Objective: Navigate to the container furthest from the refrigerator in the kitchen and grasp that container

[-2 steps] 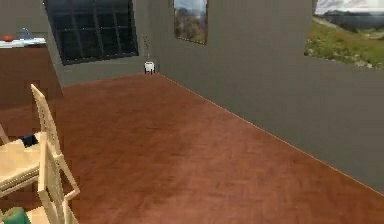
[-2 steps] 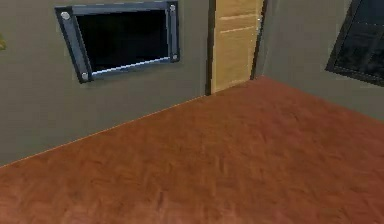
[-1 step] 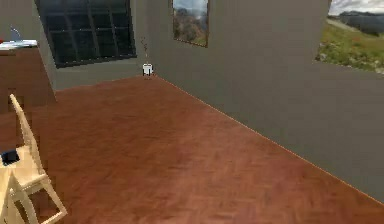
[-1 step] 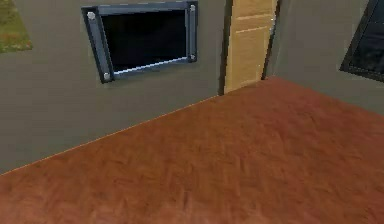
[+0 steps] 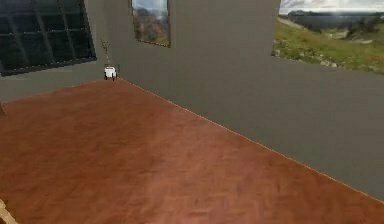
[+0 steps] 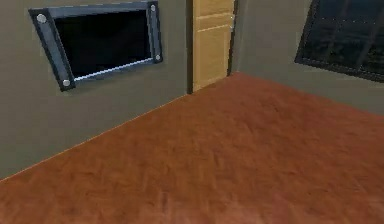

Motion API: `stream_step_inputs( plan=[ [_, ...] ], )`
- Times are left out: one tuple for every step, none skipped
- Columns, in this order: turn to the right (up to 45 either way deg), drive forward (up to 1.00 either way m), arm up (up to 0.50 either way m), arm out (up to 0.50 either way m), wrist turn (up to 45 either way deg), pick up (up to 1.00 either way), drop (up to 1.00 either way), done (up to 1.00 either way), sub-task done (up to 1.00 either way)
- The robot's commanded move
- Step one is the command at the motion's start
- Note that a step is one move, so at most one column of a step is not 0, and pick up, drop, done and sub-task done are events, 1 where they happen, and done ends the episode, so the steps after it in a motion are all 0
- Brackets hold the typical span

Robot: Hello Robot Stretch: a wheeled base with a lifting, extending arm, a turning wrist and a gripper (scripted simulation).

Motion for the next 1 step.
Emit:
stream_step_inputs(
  plan=[
    [0.0, 0.6, 0.0, 0.0, 0.0, 0.0, 0.0, 0.0, 0.0]
  ],
)
